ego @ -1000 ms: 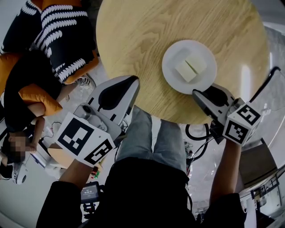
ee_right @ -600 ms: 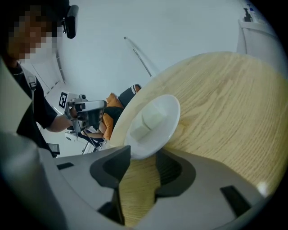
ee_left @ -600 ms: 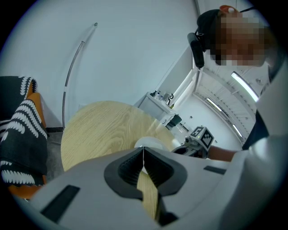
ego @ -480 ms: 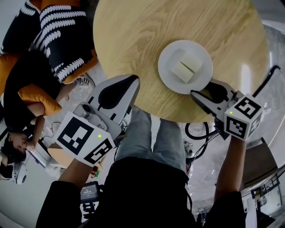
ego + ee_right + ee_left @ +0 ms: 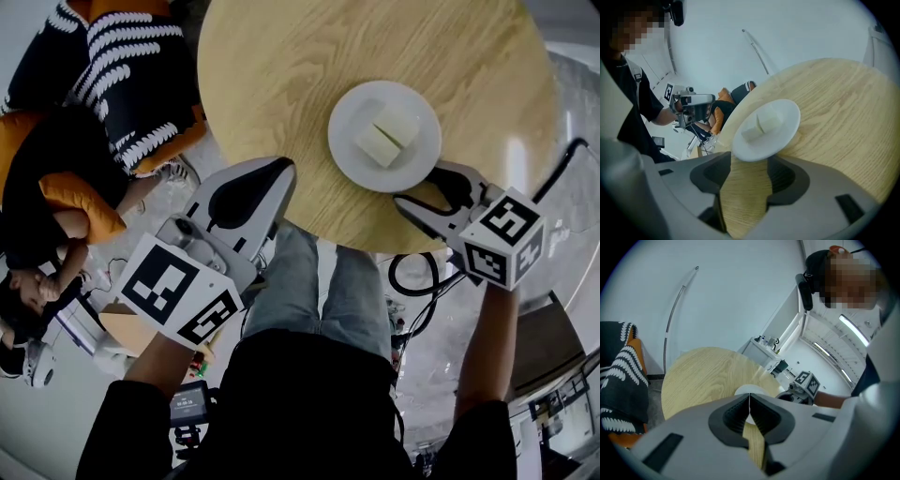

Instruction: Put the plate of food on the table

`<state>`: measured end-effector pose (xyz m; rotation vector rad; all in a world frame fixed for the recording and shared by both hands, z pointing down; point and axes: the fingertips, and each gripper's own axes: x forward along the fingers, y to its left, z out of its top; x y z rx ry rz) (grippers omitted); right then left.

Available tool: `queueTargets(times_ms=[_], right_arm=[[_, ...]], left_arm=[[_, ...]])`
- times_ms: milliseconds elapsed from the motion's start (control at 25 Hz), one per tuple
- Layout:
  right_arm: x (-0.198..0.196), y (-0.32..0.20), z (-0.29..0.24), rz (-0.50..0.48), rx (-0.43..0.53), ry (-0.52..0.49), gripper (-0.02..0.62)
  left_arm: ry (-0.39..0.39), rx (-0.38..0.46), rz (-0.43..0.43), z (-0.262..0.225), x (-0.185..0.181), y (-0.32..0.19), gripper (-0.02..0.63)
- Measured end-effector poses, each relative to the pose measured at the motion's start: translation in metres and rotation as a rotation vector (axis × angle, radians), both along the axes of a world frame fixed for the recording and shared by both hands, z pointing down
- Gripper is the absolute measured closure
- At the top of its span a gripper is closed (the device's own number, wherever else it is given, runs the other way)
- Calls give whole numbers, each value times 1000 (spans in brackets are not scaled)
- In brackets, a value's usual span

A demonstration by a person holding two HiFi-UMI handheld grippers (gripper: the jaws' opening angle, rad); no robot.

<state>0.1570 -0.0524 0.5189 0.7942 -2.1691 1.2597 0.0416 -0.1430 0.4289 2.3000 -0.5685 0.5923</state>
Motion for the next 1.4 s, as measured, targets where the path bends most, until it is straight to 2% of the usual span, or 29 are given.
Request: queueTargets(times_ms=[120, 280, 400, 720, 1040, 1400], right_arm=[[0, 0, 0, -39, 15, 47, 359], [-1, 4, 7, -117, 47, 162, 360], [-4, 8, 9, -137, 56, 214, 360], [-1, 4, 5, -40, 73, 218, 370], [11, 10, 12, 26, 56, 280, 420], [18, 9, 8, 78, 35, 321, 434]], left_arm=[[3, 9, -5, -5, -1, 1, 595], [6, 19, -6, -9, -1, 6, 595], [8, 27, -6, -12, -3, 12, 595], [9, 29, -2, -16, -3, 18, 594], [21, 41, 15, -21, 5, 25, 595], [38, 67, 17, -41, 16, 27, 595]])
